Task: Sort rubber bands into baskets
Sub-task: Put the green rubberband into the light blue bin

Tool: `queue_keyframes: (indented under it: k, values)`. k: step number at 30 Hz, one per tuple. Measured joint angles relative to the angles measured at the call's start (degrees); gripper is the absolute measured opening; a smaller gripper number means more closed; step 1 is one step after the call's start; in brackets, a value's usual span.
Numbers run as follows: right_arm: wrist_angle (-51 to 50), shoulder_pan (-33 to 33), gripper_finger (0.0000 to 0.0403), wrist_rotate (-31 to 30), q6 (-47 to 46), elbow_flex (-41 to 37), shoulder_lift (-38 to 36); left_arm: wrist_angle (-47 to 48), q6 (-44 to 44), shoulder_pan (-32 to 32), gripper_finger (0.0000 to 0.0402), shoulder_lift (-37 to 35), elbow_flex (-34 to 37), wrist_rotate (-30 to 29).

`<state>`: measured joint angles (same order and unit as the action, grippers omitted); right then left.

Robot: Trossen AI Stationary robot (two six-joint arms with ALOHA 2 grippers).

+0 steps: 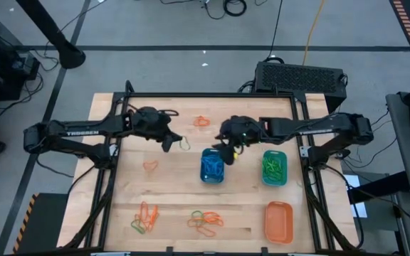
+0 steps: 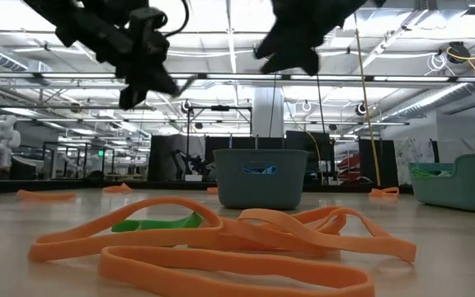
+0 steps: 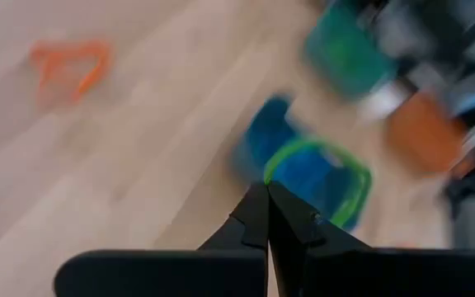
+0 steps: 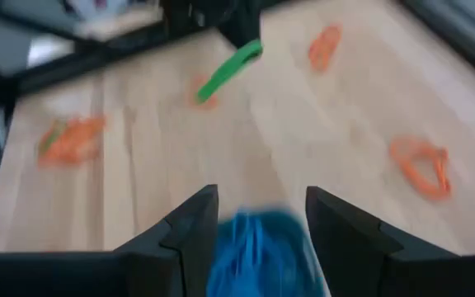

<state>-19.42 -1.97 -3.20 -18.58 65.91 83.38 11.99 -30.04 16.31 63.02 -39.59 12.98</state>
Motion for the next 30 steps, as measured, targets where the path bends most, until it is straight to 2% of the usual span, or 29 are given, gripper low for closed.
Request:
queue_keyframes:
  k: [5, 10, 12, 15, 18, 24, 30]
  values:
    - [11.81, -2.57, 0.0176, 0.31, -1.98, 0.0, 4.0, -8.16, -4.07, -1.41, 0.0, 0.24, 0.02, -1.15]
    - [17.62, -4.89, 0.018, 0.96, -14.62, 0.0, 4.96, -8.42, -4.13, -2.43, 0.0, 1.31, 0.02, -6.11]
    - [17.43, -6.35, 0.0189, 4.24, -18.61, 0.04, 5.49, -8.68, -4.13, -2.63, 0.0, 1.43, 0.02, -7.41]
    - [17.94, -8.08, 0.0216, 11.64, -20.99, -0.11, 6.65, -8.7, -4.13, -2.55, 0.0, 1.41, 0.02, -9.01]
    - [20.56, -8.62, 0.0252, 15.35, -21.09, 0.02, 8.33, -8.75, -4.13, -2.57, 0.0, 1.41, 0.02, -9.93]
    - [22.79, -8.44, 0.0318, 15.2, -21.54, 1.38, 12.89, -10.31, -4.11, -2.57, 0.0, 1.47, 0.02, -10.06]
    - [23.75, -8.15, 0.034, 15.28, -22.38, 3.67, 17.4, -10.67, -4.11, -2.57, 0.0, 1.47, 0.02, -10.06]
